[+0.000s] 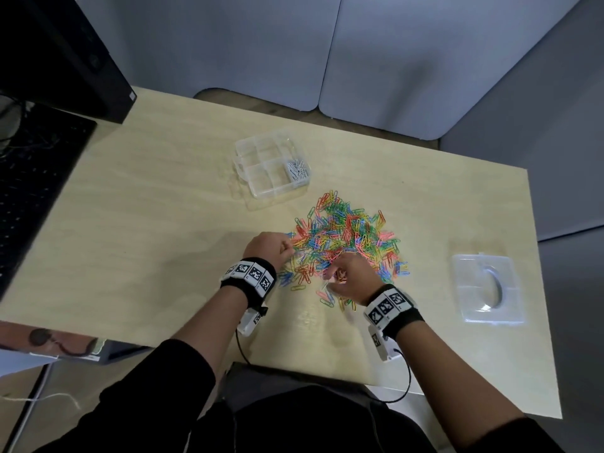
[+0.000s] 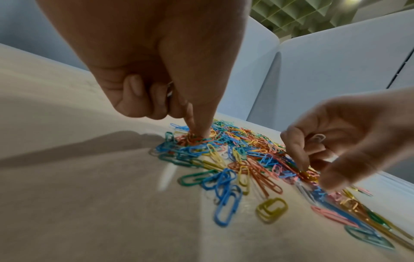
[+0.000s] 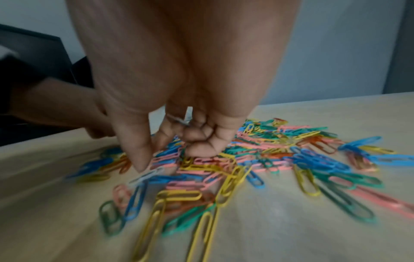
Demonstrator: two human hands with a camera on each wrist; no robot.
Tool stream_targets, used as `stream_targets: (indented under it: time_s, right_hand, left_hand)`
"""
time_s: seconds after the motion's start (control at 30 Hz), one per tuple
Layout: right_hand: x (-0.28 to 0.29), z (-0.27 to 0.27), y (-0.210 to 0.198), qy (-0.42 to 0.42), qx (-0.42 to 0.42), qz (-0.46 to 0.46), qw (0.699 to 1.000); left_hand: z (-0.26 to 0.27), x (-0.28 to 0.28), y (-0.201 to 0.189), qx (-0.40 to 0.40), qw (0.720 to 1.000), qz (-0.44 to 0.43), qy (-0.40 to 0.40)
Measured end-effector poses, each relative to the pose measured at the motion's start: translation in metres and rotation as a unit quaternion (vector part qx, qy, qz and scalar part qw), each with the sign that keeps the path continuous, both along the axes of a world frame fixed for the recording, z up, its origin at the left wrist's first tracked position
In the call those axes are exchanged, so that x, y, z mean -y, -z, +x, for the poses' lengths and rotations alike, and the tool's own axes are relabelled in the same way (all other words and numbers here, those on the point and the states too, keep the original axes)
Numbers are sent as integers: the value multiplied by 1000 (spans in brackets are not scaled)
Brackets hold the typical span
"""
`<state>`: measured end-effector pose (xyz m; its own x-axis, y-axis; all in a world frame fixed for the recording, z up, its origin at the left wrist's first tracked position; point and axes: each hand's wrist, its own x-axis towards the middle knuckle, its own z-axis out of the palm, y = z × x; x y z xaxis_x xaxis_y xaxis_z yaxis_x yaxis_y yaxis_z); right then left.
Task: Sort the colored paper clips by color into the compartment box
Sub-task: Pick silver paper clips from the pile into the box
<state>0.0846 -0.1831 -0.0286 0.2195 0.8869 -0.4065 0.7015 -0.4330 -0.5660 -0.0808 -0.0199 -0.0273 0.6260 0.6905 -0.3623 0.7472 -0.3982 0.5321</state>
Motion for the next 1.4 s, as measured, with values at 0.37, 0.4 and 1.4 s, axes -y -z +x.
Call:
stream_targets:
  time_s: [0.37,0.4,1.4]
  right_hand:
    - [1,-9,12,-84,71,22,994]
    - [2,-7,12,-65,51,34,996]
    - [-79,12,4,127,74,66,987]
  left_hand:
    - [10,14,-5,-26,998,9,52]
    - [13,16,-4,-30,999,1,43]
    - [5,9,-8,-64,997,-5,52]
